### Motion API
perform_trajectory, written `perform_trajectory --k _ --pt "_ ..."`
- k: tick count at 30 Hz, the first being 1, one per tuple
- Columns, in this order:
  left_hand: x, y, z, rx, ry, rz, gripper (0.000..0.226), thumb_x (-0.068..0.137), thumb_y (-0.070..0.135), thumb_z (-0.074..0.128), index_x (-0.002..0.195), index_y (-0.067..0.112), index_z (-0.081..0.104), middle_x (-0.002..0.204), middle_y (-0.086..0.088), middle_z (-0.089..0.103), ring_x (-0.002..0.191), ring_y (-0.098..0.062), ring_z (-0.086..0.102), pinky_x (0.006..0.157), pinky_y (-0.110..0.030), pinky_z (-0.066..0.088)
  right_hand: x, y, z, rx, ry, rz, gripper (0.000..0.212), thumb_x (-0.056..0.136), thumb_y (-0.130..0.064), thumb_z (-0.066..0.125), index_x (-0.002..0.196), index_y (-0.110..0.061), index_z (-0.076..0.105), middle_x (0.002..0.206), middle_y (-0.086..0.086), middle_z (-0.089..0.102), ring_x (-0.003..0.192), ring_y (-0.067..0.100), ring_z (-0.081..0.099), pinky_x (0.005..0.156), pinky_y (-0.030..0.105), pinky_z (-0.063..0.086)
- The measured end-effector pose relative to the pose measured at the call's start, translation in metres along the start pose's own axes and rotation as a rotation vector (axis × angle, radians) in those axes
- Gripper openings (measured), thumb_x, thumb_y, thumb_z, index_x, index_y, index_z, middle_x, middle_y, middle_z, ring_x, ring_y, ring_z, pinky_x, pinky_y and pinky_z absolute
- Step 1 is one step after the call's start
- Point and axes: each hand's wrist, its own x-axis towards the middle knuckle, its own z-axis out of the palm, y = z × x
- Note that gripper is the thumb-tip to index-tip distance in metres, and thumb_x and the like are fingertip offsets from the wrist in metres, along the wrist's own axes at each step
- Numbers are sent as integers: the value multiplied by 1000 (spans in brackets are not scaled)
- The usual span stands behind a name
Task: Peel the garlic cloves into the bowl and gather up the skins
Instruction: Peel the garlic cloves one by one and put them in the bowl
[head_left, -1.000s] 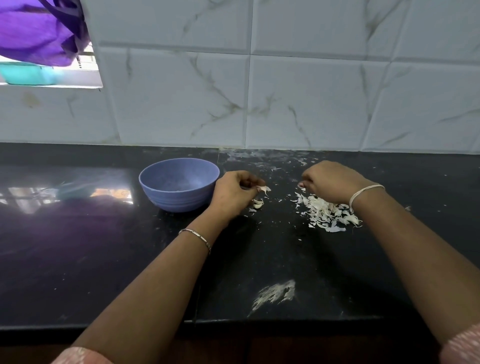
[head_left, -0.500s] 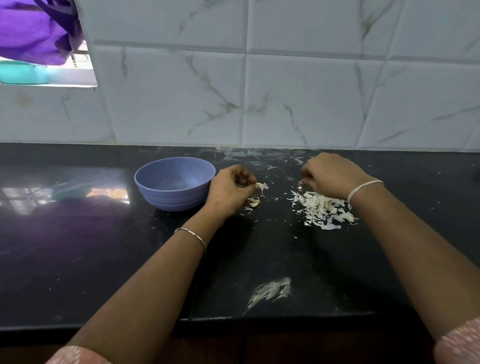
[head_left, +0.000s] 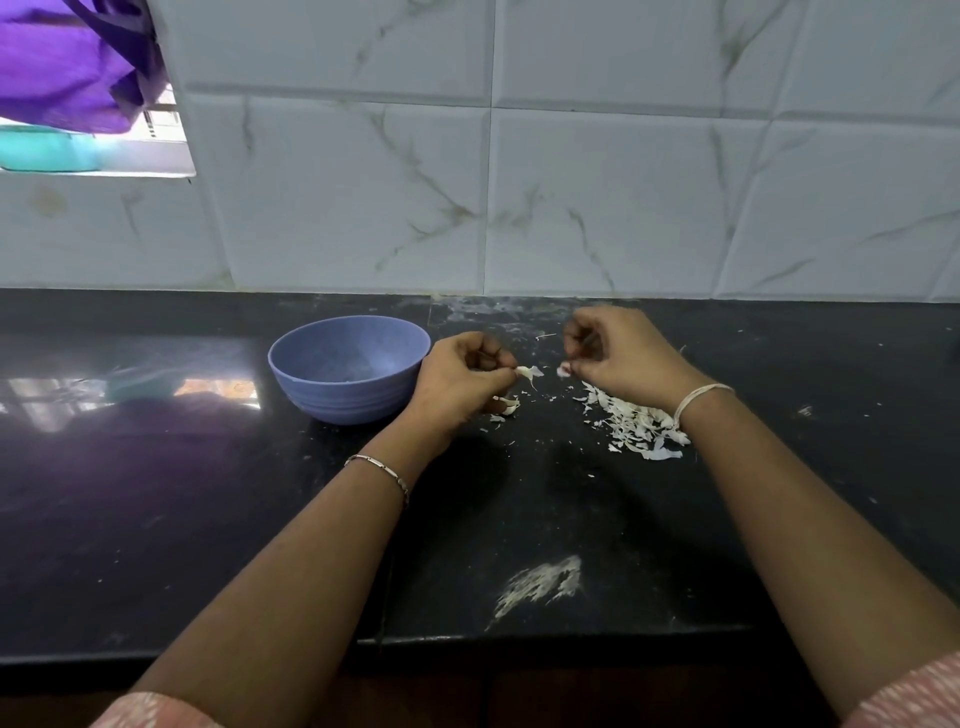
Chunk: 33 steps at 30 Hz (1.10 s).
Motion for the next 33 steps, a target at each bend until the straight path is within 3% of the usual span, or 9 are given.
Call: perform_trajectory --k 2,5,10,15,22,26,29,33 --pt "0 0 2 -46 -1 -9 12 83 -7 69 85 1 61 72 -11 59 52 -9 56 51 -24 56 -2 -7 10 357 -95 106 6 96 -11 59 97 -15 63 82 -5 66 79 13 64 71 23 54" --pt "0 0 4 -103 5 -9 13 85 -3 70 86 3 59 71 -8 57 52 -8 55 50 -22 55 -6 -15 21 737 -216 240 22 98 -24 55 106 -4 63 79 3 70 73 14 67 66 24 56" --pt "-1 -1 4 -50 -8 3 11 84 -1 71 88 3 62 77 -9 60 59 -12 57 55 -26 58 -8 -12 29 950 -103 306 6 86 1 68 90 2 64 65 5 71 58 9 68 56 16 55" --pt "-1 -3 0 40 -34 21 10 84 -2 72 91 0 64 80 -10 66 62 -13 63 56 -25 56 -7 -9 25 1029 -116 333 6 84 -2 69 88 2 67 75 12 72 62 11 68 62 18 58" --pt "-2 -2 1 296 -44 89 9 85 3 72 91 8 67 85 -7 71 76 -21 70 67 -31 61 -6 -6 12 827 -227 335 6 81 8 70 84 3 68 81 17 69 64 11 67 60 17 57" --pt "5 -7 2 247 30 96 11 91 4 64 94 15 63 91 -2 65 73 -20 68 72 -42 61 6 -9 -21 682 -245 337 8 82 7 69 81 -1 69 74 10 70 65 13 66 60 17 57" --pt "6 -8 1 241 42 106 13 94 5 60 102 15 62 96 -7 64 75 -20 67 71 -43 61 13 -17 -34 604 -223 300 9 79 5 73 78 -4 71 73 8 72 68 14 67 68 24 60" --pt "8 -13 1 240 65 117 18 94 5 59 96 23 60 95 -10 65 72 -18 67 71 -48 61 4 -18 4 1 -397 232 7 77 -8 79 82 -13 76 78 2 75 73 15 70 67 28 59"
